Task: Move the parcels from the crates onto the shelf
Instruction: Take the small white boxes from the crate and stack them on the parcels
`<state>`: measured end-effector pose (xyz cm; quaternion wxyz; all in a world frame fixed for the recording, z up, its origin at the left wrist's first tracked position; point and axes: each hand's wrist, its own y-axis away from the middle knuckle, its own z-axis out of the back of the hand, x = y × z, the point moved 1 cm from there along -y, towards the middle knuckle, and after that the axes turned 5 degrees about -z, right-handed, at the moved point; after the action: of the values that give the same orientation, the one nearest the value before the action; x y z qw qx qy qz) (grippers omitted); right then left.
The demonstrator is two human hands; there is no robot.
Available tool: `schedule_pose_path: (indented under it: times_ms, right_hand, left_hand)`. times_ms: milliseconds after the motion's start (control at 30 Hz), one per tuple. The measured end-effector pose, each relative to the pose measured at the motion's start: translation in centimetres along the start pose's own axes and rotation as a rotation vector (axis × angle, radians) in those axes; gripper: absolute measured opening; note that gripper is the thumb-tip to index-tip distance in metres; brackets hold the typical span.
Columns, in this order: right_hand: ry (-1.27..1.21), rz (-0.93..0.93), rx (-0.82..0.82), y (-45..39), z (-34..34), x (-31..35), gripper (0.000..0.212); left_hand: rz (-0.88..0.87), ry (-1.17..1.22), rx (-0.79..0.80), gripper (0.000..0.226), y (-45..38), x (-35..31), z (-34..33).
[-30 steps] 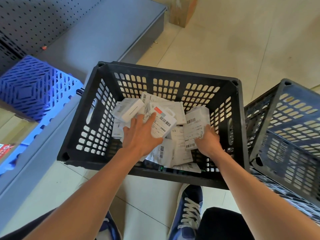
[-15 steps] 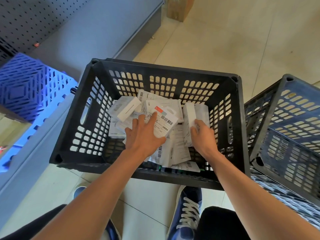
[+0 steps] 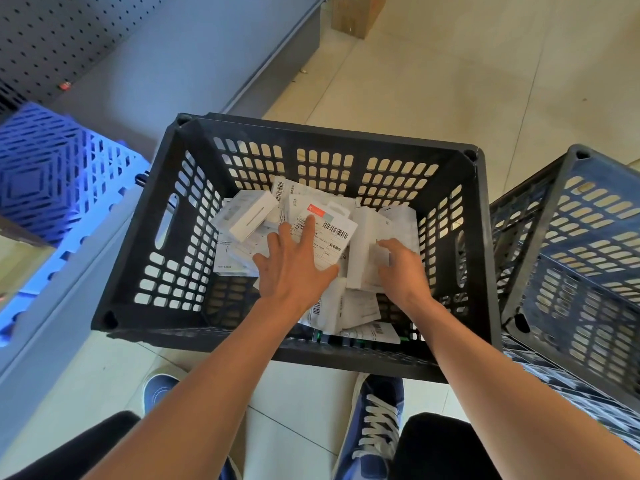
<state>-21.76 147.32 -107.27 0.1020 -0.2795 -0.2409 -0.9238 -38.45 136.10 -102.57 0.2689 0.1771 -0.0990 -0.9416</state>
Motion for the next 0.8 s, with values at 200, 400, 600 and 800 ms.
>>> schedule_pose_path:
  times_ms: [200, 400, 600, 800]
  right_hand:
    - [0.246, -0.191, 0.020, -1.8, -0.7, -1.2, 0.068]
    - [0.305, -0.187, 0.094, -1.8, -1.3, -1.7, 0.073]
    - [0.127, -0.073, 0.015, -0.7, -2.4, -0.6, 0.056]
    - [0.083, -0.187, 0.036, -1.0, -1.4, -1.2, 0.090]
  left_hand:
    - [-0.007, 0.001, 0.007, 0.098, -0.2, -0.2, -0.5]
    - [-0.009, 0.012, 0.003, 0.098, -0.4, -0.3, -0.6]
    - [0.019, 0.076, -0.010, 0.096, -0.5, -0.4, -0.7]
    - [0.019, 0.082, -0.024, 0.096, -0.5, 0.0, -0.8]
